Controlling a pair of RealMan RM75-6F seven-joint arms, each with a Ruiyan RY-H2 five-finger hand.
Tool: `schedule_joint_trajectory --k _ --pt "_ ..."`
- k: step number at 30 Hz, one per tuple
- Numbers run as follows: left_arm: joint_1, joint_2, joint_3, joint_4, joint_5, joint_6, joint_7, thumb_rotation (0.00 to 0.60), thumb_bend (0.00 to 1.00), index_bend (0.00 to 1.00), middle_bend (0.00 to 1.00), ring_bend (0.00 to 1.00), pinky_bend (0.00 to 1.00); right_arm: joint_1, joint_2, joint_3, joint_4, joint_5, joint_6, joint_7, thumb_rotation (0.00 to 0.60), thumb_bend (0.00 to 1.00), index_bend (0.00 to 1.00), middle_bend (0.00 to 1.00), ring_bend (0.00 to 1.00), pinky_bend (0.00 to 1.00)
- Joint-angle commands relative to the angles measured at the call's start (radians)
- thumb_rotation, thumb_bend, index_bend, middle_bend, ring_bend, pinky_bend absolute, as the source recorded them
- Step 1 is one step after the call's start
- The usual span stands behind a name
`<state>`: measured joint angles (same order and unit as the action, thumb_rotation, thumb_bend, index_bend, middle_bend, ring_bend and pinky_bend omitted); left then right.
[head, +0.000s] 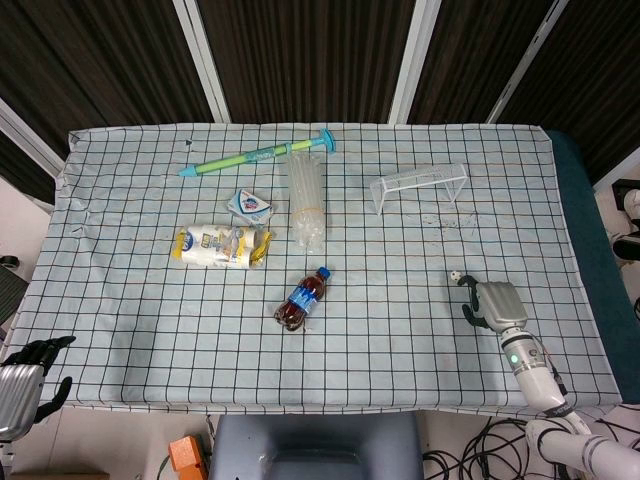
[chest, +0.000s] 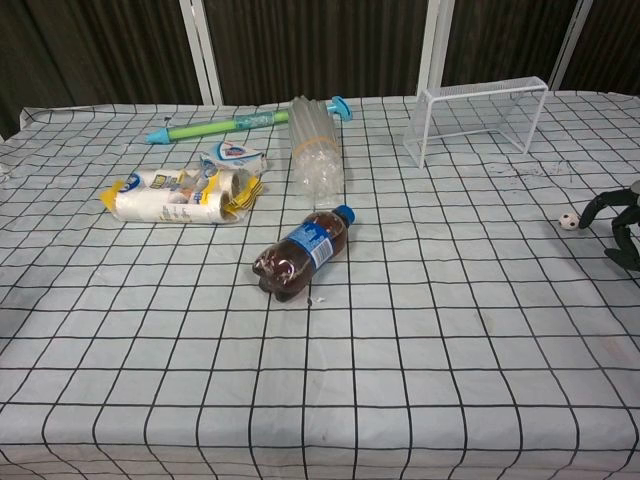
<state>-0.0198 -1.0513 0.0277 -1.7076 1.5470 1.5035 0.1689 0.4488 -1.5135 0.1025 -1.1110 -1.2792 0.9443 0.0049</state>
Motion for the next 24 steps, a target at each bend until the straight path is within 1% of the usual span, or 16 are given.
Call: schedule_joint_trajectory --k 1,11,22,23,24 --pt "0.001 0.000 0.000 -0.001 0.001 0.002 -0.001 0.600 0.39 0.26 0.30 0.26 0.43 0.000 0.001 0.000 -0.003 -0.001 0.000 0.000 0.600 0.56 0.44 0.76 0.85 0.76" --pt "0.003 0.002 0.000 0.002 0.001 0.003 -0.005 0.600 0.39 0.26 0.30 0.26 0.43 0.001 0.001 0.001 -0.002 0.006 -0.002 -0.011 0.600 0.56 0.44 0.76 0.85 0.76" --pt "-0.002 0.002 -0.002 0.003 -0.002 -0.004 -0.008 0.600 0.39 0.26 0.30 0.26 0.43 0.007 -0.014 0.006 0.031 0.023 -0.025 -0.010 0.600 0.56 0.44 0.76 0.85 0.76" --pt "-0.001 0.002 -0.002 0.003 -0.001 -0.003 -0.008 0.600 0.39 0.26 0.30 0.26 0.43 0.009 -0.015 0.007 0.033 0.024 -0.029 -0.008 0.600 0.56 0.44 0.76 0.85 0.76" --pt "-0.001 0.002 -0.003 0.003 0.000 -0.001 -0.009 0.600 0.39 0.26 0.30 0.26 0.43 0.012 -0.015 0.007 0.034 0.024 -0.037 -0.005 0.600 0.56 0.42 0.76 0.85 0.76"
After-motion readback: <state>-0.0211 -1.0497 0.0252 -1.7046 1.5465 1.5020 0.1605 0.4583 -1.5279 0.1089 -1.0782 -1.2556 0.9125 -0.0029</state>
